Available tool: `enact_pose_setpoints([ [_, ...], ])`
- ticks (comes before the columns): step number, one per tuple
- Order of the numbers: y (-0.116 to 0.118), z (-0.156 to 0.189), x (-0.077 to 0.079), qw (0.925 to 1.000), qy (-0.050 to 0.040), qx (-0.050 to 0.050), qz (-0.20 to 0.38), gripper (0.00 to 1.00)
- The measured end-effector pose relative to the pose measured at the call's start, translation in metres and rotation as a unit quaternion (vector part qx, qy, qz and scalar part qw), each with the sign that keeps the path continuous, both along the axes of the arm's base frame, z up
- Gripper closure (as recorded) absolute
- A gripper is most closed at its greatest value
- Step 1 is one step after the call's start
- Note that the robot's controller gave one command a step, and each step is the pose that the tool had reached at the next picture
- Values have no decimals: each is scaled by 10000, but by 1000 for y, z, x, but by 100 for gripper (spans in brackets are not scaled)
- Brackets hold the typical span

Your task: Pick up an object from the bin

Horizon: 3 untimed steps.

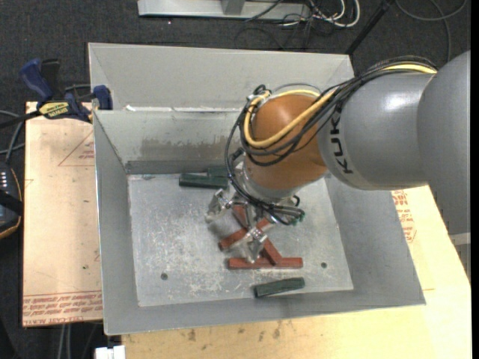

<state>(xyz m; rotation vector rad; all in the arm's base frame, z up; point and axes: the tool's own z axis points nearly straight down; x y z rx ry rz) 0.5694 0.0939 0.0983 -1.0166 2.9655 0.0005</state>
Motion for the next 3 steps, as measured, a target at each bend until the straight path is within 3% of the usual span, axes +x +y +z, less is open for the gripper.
enact_pose_setpoints([
  [1,-28,-20,19,9972,5,23,750,100],
  [2,-28,-20,19,9972,4,24,750,100],
  [3,-29,162,26,9973,-31,-5,740,100],
])
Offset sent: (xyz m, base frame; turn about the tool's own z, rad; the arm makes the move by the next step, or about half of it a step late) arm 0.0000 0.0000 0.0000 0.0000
